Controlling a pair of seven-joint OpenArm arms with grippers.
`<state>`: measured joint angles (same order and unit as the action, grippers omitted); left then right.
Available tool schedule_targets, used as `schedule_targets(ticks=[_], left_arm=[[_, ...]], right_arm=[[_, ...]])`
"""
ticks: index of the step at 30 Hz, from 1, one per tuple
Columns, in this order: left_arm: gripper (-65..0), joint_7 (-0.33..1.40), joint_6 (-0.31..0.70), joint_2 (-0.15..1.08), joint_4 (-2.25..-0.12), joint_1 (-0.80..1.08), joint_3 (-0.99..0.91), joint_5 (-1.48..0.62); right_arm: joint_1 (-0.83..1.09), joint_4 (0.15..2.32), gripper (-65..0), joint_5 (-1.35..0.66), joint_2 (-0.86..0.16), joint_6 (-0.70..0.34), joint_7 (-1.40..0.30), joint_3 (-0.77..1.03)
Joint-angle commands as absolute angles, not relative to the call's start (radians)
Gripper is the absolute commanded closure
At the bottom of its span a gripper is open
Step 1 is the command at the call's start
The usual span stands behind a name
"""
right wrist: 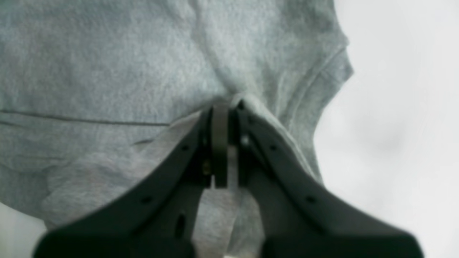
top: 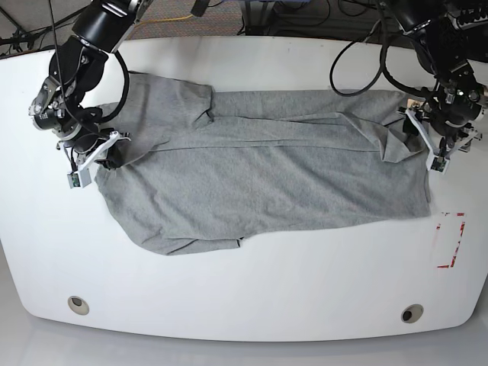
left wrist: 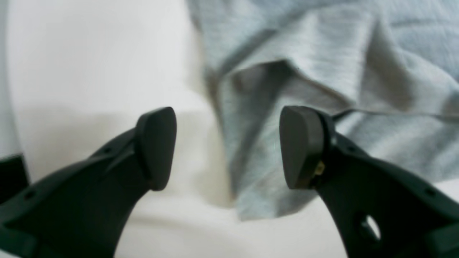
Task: Fold the T-shirt properly
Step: 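Pull the pinched edge toward the shirt middle with both grippers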
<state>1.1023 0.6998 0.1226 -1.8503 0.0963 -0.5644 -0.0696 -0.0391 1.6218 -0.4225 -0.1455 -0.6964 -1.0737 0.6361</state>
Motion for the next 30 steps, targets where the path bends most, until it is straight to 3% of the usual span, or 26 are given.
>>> schedule_targets(ticks=[1,7,27,30], left_arm=[[-42.2,1.082,0.698,0.119,-1.867,0.082,-0.559,-0.081],[-42.2,1.084,0.698,0.056,-1.868,0.084,-0.529,-0.081],[-41.9,1.079,0.698,0.030,-1.753,0.025,-0.490,-0.077],[-37.1,1.076,0.698,0.031,-1.747,0.019,-0.490,-0.076]], right_arm=[[-0.058,1.638,-2.7,-0.437,-0.159,-0.698,-1.050,0.639],[-0.058,1.638,-2.7,-0.437,-0.159,-0.698,-1.050,0.639],[-0.036,1.638,-2.7,-0.437,-0.157,-0.698,-1.049,0.642],[-0.038,1.638,-2.7,-0.437,-0.157,-0.698,-1.049,0.641]])
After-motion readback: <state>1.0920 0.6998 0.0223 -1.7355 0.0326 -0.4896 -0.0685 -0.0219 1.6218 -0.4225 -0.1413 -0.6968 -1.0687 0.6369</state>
